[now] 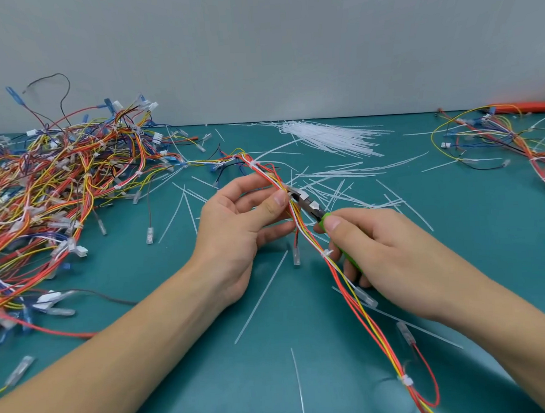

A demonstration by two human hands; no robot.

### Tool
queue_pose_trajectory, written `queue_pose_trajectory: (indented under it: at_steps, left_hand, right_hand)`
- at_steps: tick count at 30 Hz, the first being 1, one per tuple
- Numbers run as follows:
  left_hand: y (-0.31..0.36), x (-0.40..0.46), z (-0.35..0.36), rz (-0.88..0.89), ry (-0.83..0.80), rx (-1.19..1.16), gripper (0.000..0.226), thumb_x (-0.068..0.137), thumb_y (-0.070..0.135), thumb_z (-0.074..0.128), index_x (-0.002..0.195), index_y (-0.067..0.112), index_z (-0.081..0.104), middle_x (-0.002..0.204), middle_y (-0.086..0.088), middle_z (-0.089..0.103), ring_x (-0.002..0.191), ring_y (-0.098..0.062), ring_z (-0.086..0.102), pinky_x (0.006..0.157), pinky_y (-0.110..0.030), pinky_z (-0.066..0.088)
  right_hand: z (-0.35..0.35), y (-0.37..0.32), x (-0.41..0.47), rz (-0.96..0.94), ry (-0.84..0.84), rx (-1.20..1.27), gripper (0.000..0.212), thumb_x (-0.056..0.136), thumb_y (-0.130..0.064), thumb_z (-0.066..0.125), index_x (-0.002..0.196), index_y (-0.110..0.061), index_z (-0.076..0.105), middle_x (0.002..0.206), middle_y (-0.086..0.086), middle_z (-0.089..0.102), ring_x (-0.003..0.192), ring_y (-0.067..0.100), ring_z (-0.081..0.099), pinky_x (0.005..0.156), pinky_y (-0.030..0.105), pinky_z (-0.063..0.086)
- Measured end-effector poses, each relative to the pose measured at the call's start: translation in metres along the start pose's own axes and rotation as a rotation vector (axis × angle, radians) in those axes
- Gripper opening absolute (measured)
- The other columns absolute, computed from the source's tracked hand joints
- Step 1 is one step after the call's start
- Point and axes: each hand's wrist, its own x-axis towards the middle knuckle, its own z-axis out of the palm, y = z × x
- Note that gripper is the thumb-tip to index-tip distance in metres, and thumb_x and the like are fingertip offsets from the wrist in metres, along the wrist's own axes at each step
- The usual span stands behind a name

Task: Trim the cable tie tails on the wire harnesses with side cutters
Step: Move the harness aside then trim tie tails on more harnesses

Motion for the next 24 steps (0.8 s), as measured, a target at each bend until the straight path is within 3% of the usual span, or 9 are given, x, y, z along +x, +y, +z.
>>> queue_pose_trajectory:
  at_steps: [3, 5, 9, 17, 19, 22, 24]
  left_hand:
    - [-0.001, -0.001, 0.002, 0.013, 0.021, 0.003, 0.037, 0.071, 0.015, 0.079, 0.106, 0.01, 0.068, 0.09, -0.007, 0.077, 0.077, -0.018, 0.075, 0.063, -0.027, 0.06]
    - [-0.002, -0.002, 0.003, 0.018, 0.031, 0.006, 0.038, 0.07, 0.014, 0.079, 0.106, 0.009, 0.068, 0.089, -0.007, 0.077, 0.077, -0.017, 0.075, 0.063, -0.027, 0.06]
    - [-0.004, -0.003, 0.005, 0.025, 0.057, 0.002, 0.039, 0.069, 0.015, 0.08, 0.106, 0.009, 0.068, 0.09, -0.006, 0.077, 0.076, -0.016, 0.074, 0.063, -0.026, 0.059]
    - [-0.003, -0.004, 0.007, 0.002, 0.059, 0.015, 0.035, 0.074, 0.011, 0.078, 0.107, 0.009, 0.068, 0.091, -0.008, 0.077, 0.075, -0.016, 0.074, 0.063, -0.025, 0.059]
    - [-0.003, -0.004, 0.006, -0.022, 0.05, 0.004, 0.029, 0.08, 0.006, 0.077, 0.107, 0.009, 0.068, 0.092, -0.008, 0.077, 0.076, -0.017, 0.074, 0.062, -0.024, 0.058]
    - [-0.001, -0.004, 0.004, -0.07, 0.028, 0.015, 0.024, 0.085, 0.005, 0.076, 0.106, 0.013, 0.068, 0.096, -0.008, 0.078, 0.079, -0.019, 0.074, 0.059, -0.023, 0.056]
    - [0.001, -0.004, 0.003, -0.099, 0.005, 0.046, 0.026, 0.083, 0.008, 0.077, 0.107, 0.015, 0.068, 0.102, -0.009, 0.079, 0.082, -0.021, 0.075, 0.058, -0.022, 0.054]
  right_hand:
    - [0.002, -0.004, -0.002, -0.065, 0.018, -0.063, 0.045, 0.104, -0.052, 0.036, 0.078, -0.017, 0.044, 0.06, 0.001, 0.046, 0.053, 0.011, 0.039, 0.052, 0.033, 0.037]
    - [0.003, -0.006, -0.002, -0.061, 0.036, -0.085, 0.044, 0.104, -0.049, 0.035, 0.076, -0.016, 0.042, 0.057, -0.008, 0.041, 0.053, 0.008, 0.035, 0.052, 0.03, 0.032]
    - [0.011, -0.007, -0.003, -0.065, 0.073, -0.147, 0.043, 0.103, -0.051, 0.029, 0.073, -0.022, 0.04, 0.062, -0.014, 0.049, 0.059, 0.012, 0.042, 0.058, 0.035, 0.036]
    - [0.017, -0.003, -0.002, -0.064, 0.111, -0.204, 0.044, 0.098, -0.057, 0.02, 0.076, -0.029, 0.045, 0.074, -0.019, 0.058, 0.069, 0.011, 0.051, 0.057, 0.029, 0.039]
    - [0.017, 0.0, 0.002, -0.032, 0.131, -0.119, 0.049, 0.098, -0.06, 0.024, 0.087, -0.026, 0.057, 0.069, -0.014, 0.06, 0.065, 0.01, 0.052, 0.064, 0.037, 0.047]
    - [0.009, 0.006, 0.013, 0.079, 0.221, 0.197, 0.056, 0.085, -0.068, 0.034, 0.098, -0.022, 0.063, 0.069, -0.008, 0.055, 0.064, 0.014, 0.052, 0.07, 0.05, 0.051]
    - [0.001, 0.009, 0.017, 0.136, 0.268, 0.38, 0.052, 0.083, -0.067, 0.044, 0.099, -0.022, 0.065, 0.073, -0.006, 0.057, 0.065, 0.016, 0.054, 0.068, 0.049, 0.051]
